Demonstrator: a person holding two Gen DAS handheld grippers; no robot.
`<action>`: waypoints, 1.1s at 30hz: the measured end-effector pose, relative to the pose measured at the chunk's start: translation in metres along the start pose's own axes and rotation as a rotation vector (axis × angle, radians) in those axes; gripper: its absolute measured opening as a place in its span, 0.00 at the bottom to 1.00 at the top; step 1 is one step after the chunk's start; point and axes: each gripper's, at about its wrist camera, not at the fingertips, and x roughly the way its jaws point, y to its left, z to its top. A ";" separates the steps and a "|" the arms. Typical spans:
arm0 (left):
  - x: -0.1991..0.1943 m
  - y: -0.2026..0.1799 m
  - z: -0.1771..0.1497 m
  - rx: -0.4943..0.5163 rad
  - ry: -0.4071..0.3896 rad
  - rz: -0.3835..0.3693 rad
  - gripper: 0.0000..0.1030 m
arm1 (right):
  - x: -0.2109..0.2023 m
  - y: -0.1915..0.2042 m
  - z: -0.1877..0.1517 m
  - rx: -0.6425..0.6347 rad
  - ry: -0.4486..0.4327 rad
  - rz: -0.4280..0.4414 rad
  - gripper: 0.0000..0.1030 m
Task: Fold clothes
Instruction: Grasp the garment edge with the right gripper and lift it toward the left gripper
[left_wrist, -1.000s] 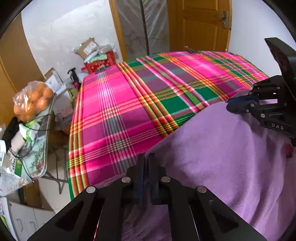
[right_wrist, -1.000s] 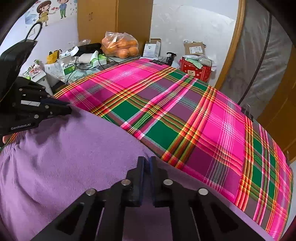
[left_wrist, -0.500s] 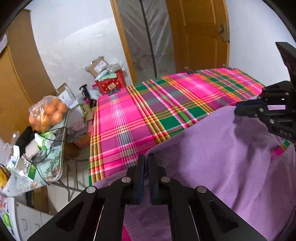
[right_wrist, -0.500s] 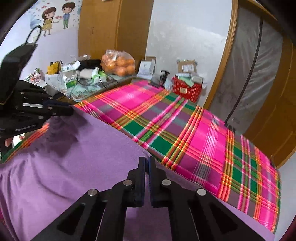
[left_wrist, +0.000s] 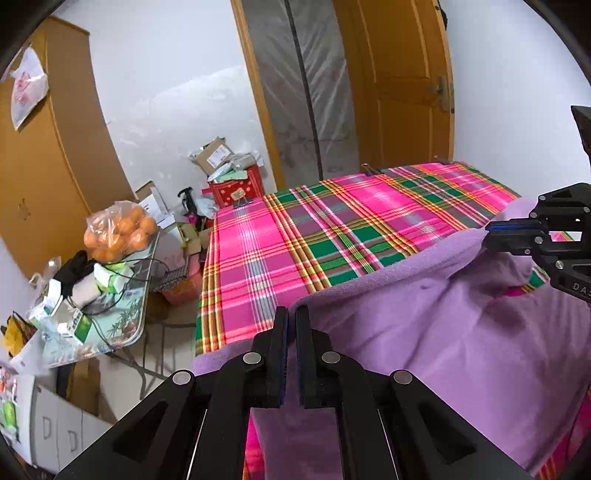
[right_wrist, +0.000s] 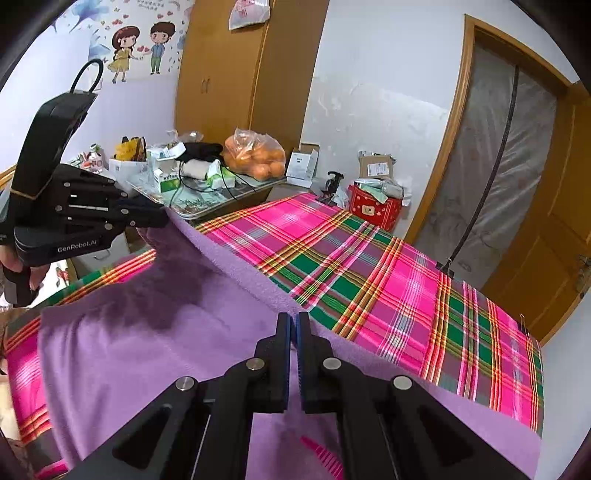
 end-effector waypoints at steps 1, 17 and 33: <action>-0.006 -0.002 -0.003 0.004 -0.006 0.007 0.04 | -0.006 0.003 -0.002 0.000 -0.006 0.002 0.03; -0.078 -0.020 -0.067 -0.059 -0.052 0.016 0.04 | -0.078 0.062 -0.044 -0.004 -0.034 0.064 0.03; -0.103 -0.044 -0.127 -0.103 -0.032 0.017 0.04 | -0.093 0.099 -0.097 -0.008 0.049 0.132 0.02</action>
